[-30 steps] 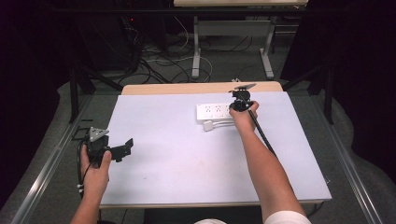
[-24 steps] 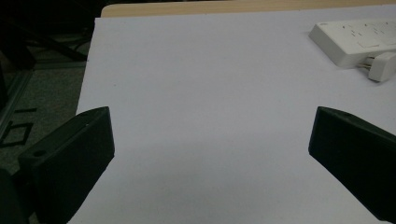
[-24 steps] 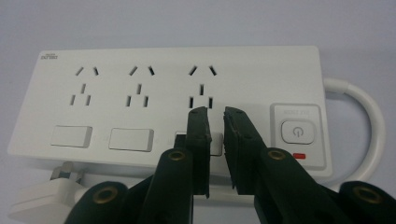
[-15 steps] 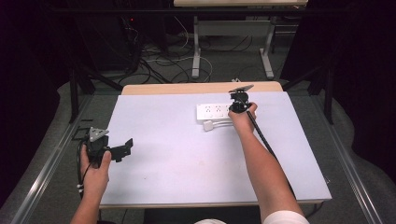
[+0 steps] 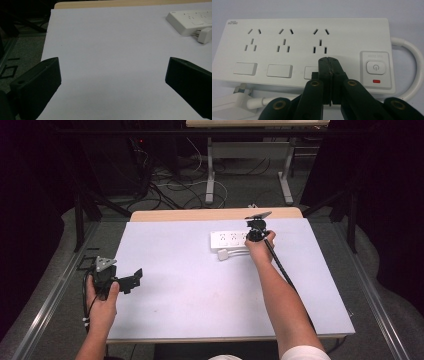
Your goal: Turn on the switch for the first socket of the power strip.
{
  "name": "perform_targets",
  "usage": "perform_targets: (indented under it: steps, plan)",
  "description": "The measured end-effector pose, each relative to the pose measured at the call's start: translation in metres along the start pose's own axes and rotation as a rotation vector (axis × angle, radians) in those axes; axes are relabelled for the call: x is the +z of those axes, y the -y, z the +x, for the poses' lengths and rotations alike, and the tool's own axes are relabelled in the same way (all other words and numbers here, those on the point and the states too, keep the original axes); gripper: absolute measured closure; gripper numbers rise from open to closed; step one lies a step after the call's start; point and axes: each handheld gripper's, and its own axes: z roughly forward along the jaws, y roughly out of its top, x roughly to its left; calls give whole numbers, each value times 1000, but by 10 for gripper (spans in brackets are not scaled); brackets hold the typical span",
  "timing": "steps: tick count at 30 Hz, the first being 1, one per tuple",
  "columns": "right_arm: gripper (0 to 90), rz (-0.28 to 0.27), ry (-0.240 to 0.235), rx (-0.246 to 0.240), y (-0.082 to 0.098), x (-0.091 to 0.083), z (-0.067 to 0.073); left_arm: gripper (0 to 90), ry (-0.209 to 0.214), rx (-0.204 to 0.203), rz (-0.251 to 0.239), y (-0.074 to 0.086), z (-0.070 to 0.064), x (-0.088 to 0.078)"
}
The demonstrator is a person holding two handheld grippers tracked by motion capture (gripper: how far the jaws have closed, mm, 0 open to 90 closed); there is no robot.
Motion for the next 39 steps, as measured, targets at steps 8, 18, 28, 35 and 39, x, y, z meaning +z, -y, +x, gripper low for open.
perform_targets:
  steps: [8,18,28,35,39]
  plan:
    - [900,2,-10,-7,0,1,1,3,-1,2,5,0,1,-1]
    - [893,-9,1,4,0,1,0,3,-2,3,4,0,1,0]
    - [859,-7,11,2,-1,1,-2,3,0,2,0,0,1,0]
    - [869,-4,8,3,-1,1,-1,3,1,2,3,1,0,1]
    - [871,-4,3,4,-1,1,-2,3,2,1,2,1,0,1]
